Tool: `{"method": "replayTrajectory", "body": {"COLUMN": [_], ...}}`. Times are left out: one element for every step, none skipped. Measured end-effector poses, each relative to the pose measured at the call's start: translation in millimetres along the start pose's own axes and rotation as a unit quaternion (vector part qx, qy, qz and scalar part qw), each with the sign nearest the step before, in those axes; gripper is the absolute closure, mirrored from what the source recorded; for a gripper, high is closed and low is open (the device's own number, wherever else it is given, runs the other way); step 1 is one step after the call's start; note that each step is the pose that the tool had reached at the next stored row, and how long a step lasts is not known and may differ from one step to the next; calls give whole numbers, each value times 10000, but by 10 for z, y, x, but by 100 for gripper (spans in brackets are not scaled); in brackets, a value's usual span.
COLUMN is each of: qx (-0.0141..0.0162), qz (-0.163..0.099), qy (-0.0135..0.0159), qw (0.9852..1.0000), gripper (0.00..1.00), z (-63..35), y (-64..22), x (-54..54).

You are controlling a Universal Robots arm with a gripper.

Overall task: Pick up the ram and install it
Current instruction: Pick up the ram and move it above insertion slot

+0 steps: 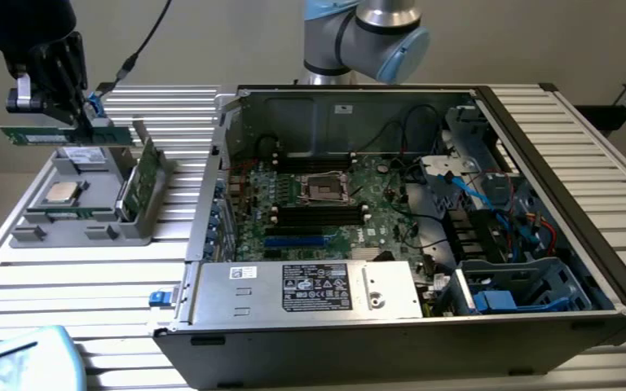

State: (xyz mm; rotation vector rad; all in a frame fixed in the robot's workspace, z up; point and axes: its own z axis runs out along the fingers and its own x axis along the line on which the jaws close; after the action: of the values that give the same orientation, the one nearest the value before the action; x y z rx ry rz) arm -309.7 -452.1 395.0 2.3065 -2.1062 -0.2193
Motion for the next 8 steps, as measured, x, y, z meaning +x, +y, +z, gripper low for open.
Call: {"method": "replayTrajectory", "body": {"qx": [-1,0,-1,-1,-1,-1,-1,-1], "qz": [-5,-10,-15,-20,-25,-30,-35,-39], "qy": [-3,-6,-9,-12,-16,-20,-23,-26], "qw": [10000,10000,10000,10000,10000,10000,10000,10000], "gripper": [86,86,86,86,86,86,86,86], "z": [-21,-41,-60,-80,-100,-120,-143,-163], "y": [-24,-49,-71,-94,-117,-139,-165,-190], "x": [6,13,19,25,31,37,44,51]}}
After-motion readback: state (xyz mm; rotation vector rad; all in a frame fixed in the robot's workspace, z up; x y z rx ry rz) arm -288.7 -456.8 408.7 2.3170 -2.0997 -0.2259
